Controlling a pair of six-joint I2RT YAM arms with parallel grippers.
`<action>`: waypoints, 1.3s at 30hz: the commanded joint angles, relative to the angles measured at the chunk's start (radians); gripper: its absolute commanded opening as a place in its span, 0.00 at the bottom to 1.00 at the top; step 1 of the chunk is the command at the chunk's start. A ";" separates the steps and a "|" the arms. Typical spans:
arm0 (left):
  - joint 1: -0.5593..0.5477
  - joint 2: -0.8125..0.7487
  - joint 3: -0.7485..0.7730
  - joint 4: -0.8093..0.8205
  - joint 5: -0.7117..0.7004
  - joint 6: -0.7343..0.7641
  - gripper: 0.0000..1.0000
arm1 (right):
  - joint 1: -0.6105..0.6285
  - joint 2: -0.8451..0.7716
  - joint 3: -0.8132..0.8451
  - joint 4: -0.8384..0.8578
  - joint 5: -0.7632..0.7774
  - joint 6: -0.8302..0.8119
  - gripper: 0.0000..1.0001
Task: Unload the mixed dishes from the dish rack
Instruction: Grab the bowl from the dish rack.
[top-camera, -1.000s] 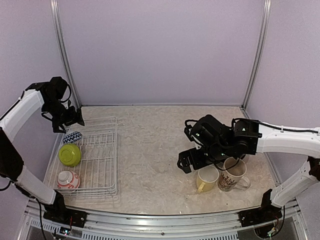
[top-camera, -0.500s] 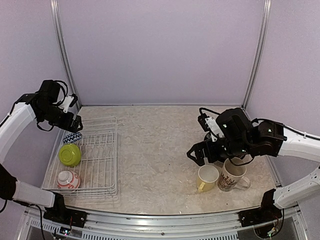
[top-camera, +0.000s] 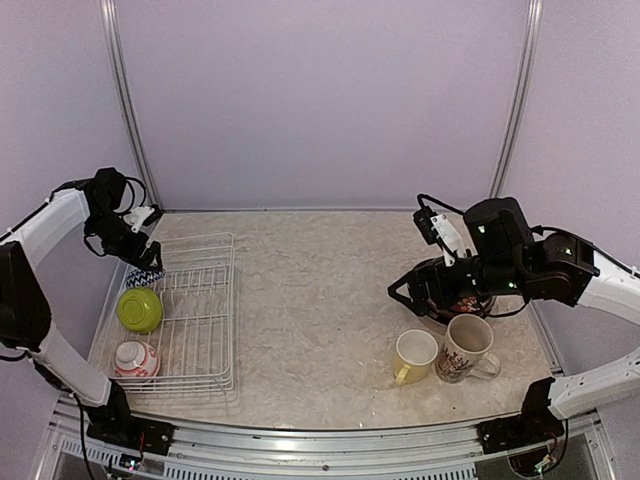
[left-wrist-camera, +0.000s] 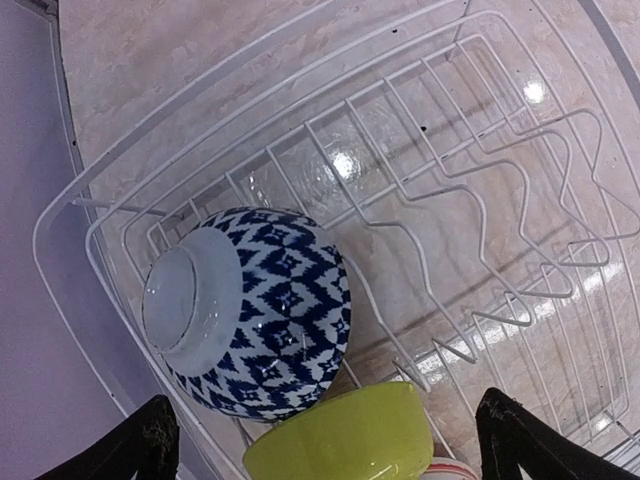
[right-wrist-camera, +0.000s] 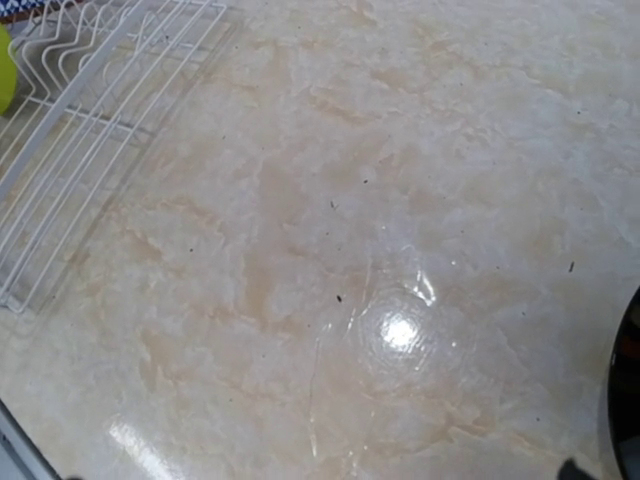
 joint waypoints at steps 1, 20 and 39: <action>0.003 0.054 0.000 -0.006 -0.024 0.023 0.99 | -0.014 -0.020 0.023 -0.017 -0.010 -0.011 1.00; 0.034 0.142 -0.020 0.117 -0.082 0.154 0.98 | -0.020 0.041 0.070 0.009 0.003 -0.008 1.00; 0.023 0.236 0.025 0.093 -0.093 0.196 0.93 | -0.025 0.064 0.080 0.025 -0.003 -0.030 1.00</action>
